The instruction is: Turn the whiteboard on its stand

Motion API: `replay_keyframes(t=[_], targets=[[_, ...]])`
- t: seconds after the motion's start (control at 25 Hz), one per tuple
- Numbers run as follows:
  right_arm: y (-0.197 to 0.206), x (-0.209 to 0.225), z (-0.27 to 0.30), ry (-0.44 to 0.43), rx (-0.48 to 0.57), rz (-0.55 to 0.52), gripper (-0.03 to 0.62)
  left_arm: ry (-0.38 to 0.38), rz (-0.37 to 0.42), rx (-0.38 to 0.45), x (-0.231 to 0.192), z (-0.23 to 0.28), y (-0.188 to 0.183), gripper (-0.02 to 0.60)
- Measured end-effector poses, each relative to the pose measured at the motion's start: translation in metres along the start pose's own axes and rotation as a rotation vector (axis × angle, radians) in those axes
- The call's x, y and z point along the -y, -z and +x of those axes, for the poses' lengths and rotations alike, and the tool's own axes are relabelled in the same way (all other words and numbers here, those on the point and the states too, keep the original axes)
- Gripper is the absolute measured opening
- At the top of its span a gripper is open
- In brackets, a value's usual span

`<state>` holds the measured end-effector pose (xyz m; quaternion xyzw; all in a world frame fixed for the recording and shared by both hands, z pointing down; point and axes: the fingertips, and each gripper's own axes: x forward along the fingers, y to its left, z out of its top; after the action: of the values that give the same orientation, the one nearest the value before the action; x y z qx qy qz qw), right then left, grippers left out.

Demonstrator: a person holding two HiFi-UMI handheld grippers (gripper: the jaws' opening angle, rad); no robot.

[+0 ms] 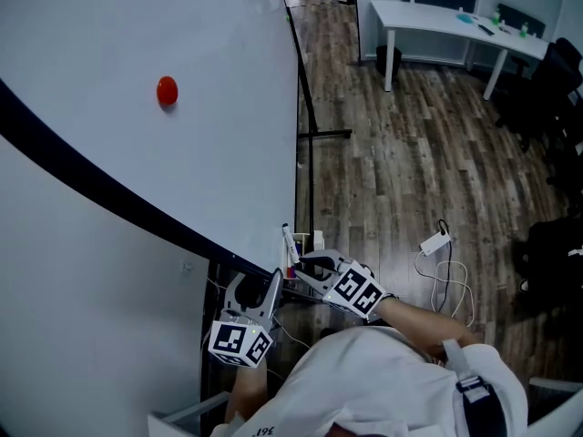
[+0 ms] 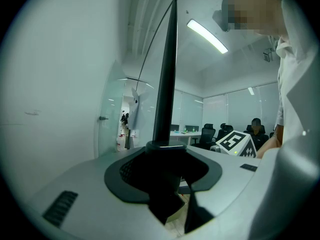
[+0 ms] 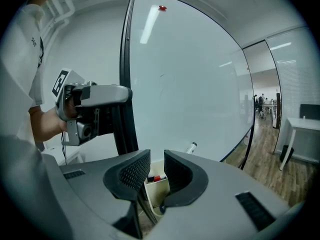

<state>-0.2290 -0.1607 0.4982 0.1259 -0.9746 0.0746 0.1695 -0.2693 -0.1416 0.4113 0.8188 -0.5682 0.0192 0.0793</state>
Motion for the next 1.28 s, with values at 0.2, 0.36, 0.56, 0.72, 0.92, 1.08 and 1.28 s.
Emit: replay_keyframes(t=[0.2, 0.36, 0.56, 0.72, 0.92, 1.08, 1.28], targets=[[-0.001, 0.004, -0.001, 0.006, 0.0, -0.004, 0.101, -0.001, 0.0, -0.001, -0.002, 0.002, -0.002, 0.183], [0.003, 0.009, 0.0, 0.012, -0.003, 0.001, 0.101, -0.004, -0.001, -0.001, -0.009, 0.008, 0.0, 0.183], [0.01, 0.009, -0.005, 0.024, -0.004, 0.004, 0.101, -0.01, -0.003, 0.006, -0.014, 0.012, 0.003, 0.184], [0.024, 0.018, -0.002, 0.038, -0.006, -0.003, 0.101, -0.017, -0.007, 0.013, -0.025, 0.024, 0.017, 0.184], [0.033, 0.011, -0.015, 0.063, -0.005, 0.001, 0.101, -0.025, -0.01, 0.013, -0.028, 0.022, 0.021, 0.184], [0.032, 0.018, -0.02, 0.088, 0.004, -0.009, 0.101, -0.028, -0.003, 0.026, -0.038, 0.033, 0.016, 0.184], [0.034, 0.026, -0.021, 0.107, -0.001, 0.004, 0.101, -0.028, -0.009, 0.019, -0.057, 0.051, 0.014, 0.184]])
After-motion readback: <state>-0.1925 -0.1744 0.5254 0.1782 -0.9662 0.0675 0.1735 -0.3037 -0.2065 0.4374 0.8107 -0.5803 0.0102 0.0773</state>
